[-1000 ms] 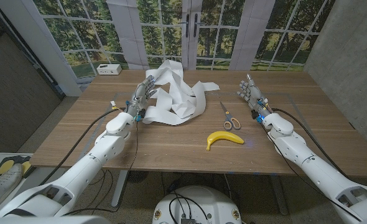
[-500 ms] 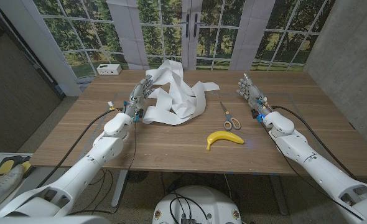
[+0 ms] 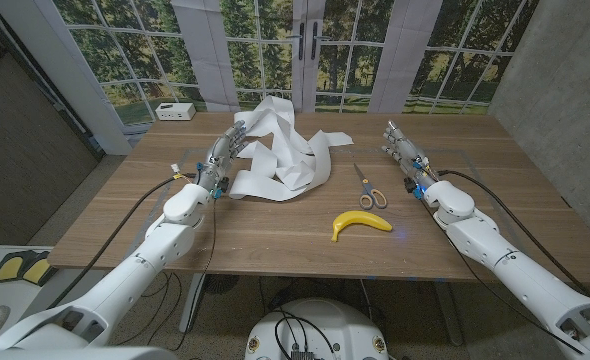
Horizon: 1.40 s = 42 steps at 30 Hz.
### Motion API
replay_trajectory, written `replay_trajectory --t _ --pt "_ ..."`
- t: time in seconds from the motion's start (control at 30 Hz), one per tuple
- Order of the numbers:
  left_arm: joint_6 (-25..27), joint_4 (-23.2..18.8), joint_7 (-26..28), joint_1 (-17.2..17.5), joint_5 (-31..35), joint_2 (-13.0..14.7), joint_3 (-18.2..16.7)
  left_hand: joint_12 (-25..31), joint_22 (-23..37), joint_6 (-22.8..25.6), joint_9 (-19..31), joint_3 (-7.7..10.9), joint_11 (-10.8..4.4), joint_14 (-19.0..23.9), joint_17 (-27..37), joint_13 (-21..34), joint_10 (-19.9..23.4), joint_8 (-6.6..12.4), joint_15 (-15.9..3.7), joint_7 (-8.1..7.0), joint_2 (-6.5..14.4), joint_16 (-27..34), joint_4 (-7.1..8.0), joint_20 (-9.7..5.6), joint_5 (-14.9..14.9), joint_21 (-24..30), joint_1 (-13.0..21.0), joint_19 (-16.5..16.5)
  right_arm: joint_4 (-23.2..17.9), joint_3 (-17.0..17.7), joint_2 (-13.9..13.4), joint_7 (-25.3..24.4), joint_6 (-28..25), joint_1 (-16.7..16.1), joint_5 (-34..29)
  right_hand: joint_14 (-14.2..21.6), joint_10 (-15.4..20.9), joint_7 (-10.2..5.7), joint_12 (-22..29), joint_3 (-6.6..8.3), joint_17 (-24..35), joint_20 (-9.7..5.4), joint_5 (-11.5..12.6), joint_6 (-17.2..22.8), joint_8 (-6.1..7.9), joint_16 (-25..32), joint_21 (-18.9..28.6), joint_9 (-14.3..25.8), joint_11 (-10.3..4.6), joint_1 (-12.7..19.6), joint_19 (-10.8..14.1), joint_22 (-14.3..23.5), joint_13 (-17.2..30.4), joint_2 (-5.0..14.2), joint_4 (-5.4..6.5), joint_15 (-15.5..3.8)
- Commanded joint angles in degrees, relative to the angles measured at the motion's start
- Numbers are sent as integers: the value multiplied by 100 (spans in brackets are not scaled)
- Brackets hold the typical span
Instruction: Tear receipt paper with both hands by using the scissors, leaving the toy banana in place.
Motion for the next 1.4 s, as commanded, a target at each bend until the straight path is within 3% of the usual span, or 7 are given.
replay_trajectory --t 0.03,0.17,0.27,0.37,0.53,0.9,1.4 --pt "113 -187 188 94 38 91 -58 18 26 -3 32 21 6 42 10 5 26 6 -79 -39 9 20 -38 15 9 -22 23 84 -355 5 -267 -231 -263 -93 -254 -31 -24 -34 14 -5 20 13 -3 -67 6 -3 4 28 14 75 -61 19 27 13 -52 -58" --pt "109 -232 264 73 138 92 -32 25 26 3 32 12 -7 72 11 4 49 8 -94 -42 -5 31 -43 1 6 -21 10 130 -569 -14 -406 -435 -557 -85 -440 -8 3 -57 36 5 19 23 -8 -44 28 15 24 28 13 102 -31 19 29 21 -69 -87" --pt "74 -186 237 41 207 89 10 39 24 2 32 -1 -23 118 12 1 105 9 -117 -32 -26 40 -67 -304 4 -23 -10 281 -605 -24 -451 -469 -650 -52 -501 -4 5 -61 40 8 19 29 -11 -46 31 19 27 28 19 112 -28 19 30 21 -76 -84" --pt "77 -151 219 48 130 23 13 51 23 2 32 -3 -50 156 11 0 145 9 -131 -15 -29 50 -76 -391 5 -24 -13 338 -725 -57 -564 -516 -747 -46 -661 -4 5 -62 45 11 19 29 -14 -50 34 21 29 29 5 124 -30 19 32 21 -85 -92" --pt "80 -196 416 134 90 -108 0 53 21 15 32 -5 -44 181 11 0 157 15 -129 3 -34 54 -84 -366 5 -34 -15 356 -842 -76 -671 -384 -892 -36 -641 -70 -37 -79 40 29 17 34 -23 -96 32 6 19 29 -31 171 -75 19 35 31 -114 -124" --pt "-10 -110 485 113 154 -176 10 74 21 107 33 -16 -45 246 11 1 238 43 -143 -27 -58 61 -109 -243 4 -76 -23 393 -1626 -6 -954 -1061 -1629 -312 -1017 46 140 -104 127 117 16 164 -44 -108 71 71 75 31 -31 387 43 20 49 84 -240 -177" --pt "144 -247 668 158 220 -155 26 75 23 144 33 -25 -45 270 12 1 263 47 -163 -30 -71 58 -119 -202 4 -113 -38 399 -1700 -95 -1038 -1218 -1897 -285 -1332 247 447 -74 231 211 14 133 -96 52 134 125 125 33 25 641 278 23 80 107 -402 -179"
